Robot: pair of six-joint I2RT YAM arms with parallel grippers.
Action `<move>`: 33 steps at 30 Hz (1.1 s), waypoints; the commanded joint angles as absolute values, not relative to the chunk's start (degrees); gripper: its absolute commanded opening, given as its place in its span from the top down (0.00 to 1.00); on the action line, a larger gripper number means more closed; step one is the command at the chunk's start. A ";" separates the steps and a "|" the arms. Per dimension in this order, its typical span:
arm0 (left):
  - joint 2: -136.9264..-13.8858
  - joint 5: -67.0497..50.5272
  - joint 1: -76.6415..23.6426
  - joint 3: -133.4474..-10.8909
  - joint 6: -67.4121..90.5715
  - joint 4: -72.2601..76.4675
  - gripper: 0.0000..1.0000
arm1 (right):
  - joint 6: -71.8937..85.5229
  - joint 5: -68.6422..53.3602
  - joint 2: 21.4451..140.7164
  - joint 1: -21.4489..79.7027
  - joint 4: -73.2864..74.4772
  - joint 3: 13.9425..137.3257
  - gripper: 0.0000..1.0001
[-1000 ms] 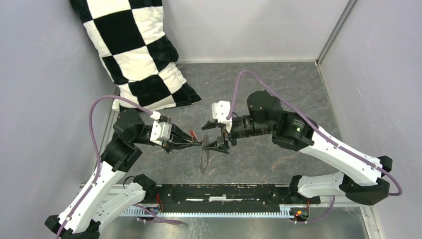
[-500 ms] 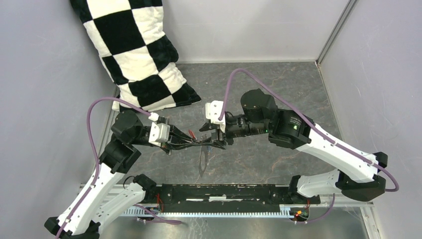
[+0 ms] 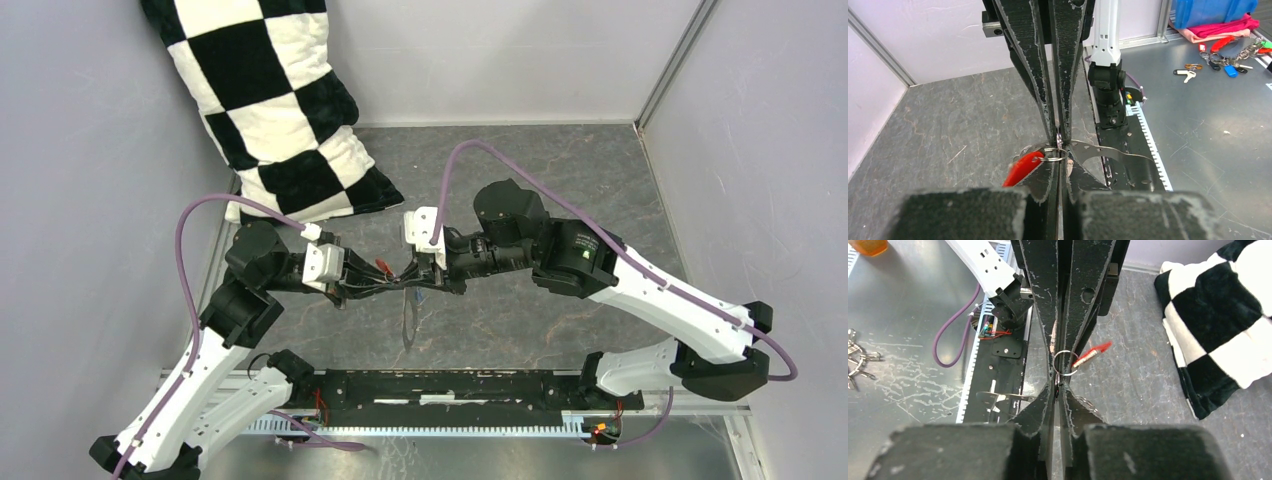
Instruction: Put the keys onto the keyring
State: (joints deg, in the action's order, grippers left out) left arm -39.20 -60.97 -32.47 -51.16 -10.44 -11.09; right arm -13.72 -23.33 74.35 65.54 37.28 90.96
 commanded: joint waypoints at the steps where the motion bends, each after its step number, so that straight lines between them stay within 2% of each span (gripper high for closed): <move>1: -38.44 -60.86 -32.52 -51.27 -10.57 -10.02 0.98 | -13.89 -21.09 75.16 65.74 36.32 93.06 0.95; 4: -38.50 -60.88 -32.48 -51.11 -10.85 -10.67 0.95 | -13.32 -18.69 74.01 65.66 34.22 91.90 0.99; 7: -38.30 -60.86 -32.51 -51.09 -11.97 -12.21 0.74 | -12.12 -17.59 71.01 65.68 28.72 87.37 0.99; 11: -37.20 -60.16 -32.52 -51.70 -17.41 -17.15 0.59 | -9.16 -16.80 66.03 65.67 18.56 78.78 1.00; 15: -35.72 -57.32 -32.51 -53.13 -24.15 -24.86 0.57 | -7.15 -16.76 62.86 65.47 13.07 73.69 1.00; 21: -32.11 -48.30 -32.44 -54.43 -31.93 -33.77 0.63 | -6.77 -18.08 62.64 64.85 14.24 73.75 1.00; 27: -29.43 -46.36 -32.48 -54.07 -31.92 -30.09 0.66 | -6.68 -21.50 64.88 64.42 16.95 75.94 1.00; 31: -30.91 -46.98 -32.47 -54.49 -26.50 -22.90 0.60 | -6.26 -23.56 65.78 64.27 17.17 75.94 1.00; 33: -32.62 -51.18 -32.49 -55.59 -25.63 -22.39 0.62 | -6.24 -24.72 66.25 64.30 17.36 76.10 1.00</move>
